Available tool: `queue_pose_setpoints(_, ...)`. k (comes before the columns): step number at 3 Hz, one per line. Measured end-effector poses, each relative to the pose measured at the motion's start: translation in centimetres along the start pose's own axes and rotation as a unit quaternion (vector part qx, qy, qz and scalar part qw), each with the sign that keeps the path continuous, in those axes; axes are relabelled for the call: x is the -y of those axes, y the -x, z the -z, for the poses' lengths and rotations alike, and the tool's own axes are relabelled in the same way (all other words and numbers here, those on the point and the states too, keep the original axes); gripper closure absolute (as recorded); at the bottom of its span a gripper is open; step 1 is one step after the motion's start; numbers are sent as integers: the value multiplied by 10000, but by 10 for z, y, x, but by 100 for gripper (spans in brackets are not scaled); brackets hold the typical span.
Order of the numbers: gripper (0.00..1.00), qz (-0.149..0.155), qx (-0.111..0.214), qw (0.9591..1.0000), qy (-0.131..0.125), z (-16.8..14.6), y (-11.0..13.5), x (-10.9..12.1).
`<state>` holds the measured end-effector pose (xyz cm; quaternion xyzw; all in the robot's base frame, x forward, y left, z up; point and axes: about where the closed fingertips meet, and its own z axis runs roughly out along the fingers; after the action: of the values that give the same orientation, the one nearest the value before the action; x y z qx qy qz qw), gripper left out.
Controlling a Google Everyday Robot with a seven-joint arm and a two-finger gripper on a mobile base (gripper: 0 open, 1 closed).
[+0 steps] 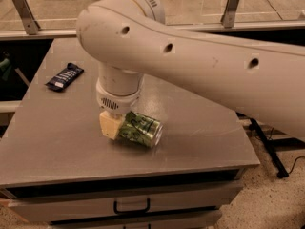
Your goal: Place green can upright
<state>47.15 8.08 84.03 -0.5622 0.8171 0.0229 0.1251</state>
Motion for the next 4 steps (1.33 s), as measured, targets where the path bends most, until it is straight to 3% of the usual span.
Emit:
queue_pose_setpoints(1, 87, 160, 588, 9981, -3, 29, 22, 10)
queue_pose_setpoints(2, 100, 509, 1433, 9883, 75, 71, 47, 21)
queue_pose_setpoints(3, 100, 807, 2292, 9698, 210, 107, 60, 26)
queue_pose_setpoints(4, 100, 1013, 3152, 9427, 417, 134, 62, 30)
